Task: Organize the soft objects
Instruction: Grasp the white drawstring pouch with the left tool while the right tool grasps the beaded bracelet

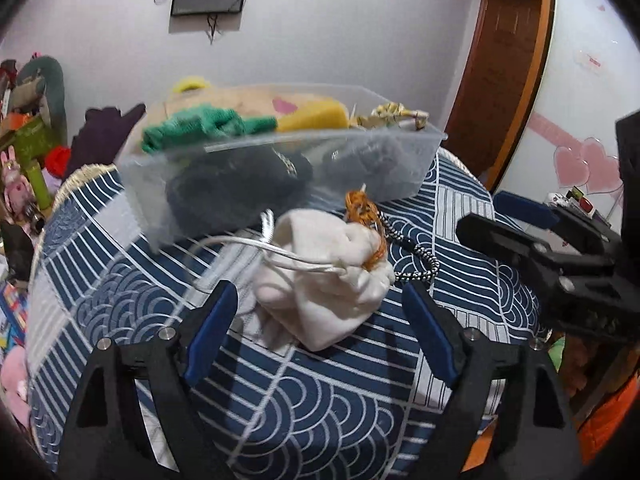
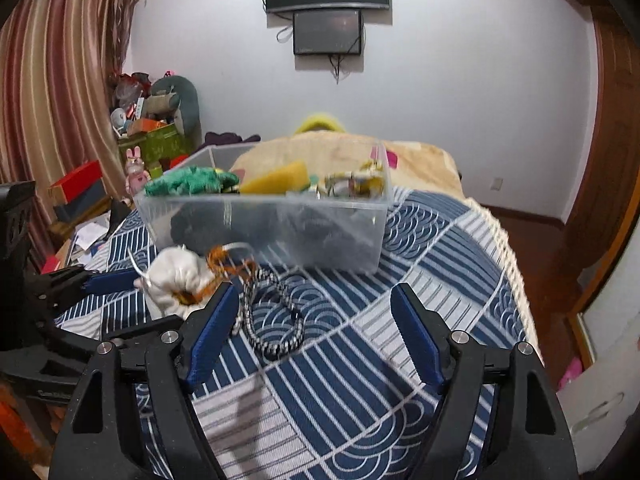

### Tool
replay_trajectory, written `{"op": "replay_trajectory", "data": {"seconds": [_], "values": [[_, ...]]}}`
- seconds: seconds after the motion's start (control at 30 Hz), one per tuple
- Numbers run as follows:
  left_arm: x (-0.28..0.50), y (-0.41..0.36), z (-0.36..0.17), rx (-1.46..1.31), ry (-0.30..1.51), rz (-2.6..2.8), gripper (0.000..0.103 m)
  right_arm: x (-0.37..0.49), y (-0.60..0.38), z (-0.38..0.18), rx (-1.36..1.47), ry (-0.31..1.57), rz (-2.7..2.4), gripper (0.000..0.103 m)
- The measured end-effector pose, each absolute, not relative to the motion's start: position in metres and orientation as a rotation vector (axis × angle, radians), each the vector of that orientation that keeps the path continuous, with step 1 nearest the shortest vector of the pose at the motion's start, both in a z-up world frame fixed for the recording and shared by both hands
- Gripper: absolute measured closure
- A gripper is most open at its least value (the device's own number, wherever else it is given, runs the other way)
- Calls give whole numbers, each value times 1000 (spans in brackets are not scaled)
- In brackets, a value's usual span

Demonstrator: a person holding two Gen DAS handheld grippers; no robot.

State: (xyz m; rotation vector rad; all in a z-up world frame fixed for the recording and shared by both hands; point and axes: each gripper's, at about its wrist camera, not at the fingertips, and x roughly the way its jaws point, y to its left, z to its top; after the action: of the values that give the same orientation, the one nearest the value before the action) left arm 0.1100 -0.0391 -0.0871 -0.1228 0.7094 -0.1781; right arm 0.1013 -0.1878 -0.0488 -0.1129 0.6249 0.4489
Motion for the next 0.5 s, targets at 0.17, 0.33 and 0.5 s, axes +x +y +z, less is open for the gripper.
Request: {"op": "replay_trajectory", "data": {"seconds": [0.17,0.33,0.5], "values": [[121,-41,-97,-140,713,-142,30,100,-190,-62,-86,668,453,27],[116,-34,-98,-159,690,-170,50,103,-185,-72,-91,706,469,27],[105,-31,-94,-150,660,-145,63,110,-173,-82,-89,761,524,29]]}}
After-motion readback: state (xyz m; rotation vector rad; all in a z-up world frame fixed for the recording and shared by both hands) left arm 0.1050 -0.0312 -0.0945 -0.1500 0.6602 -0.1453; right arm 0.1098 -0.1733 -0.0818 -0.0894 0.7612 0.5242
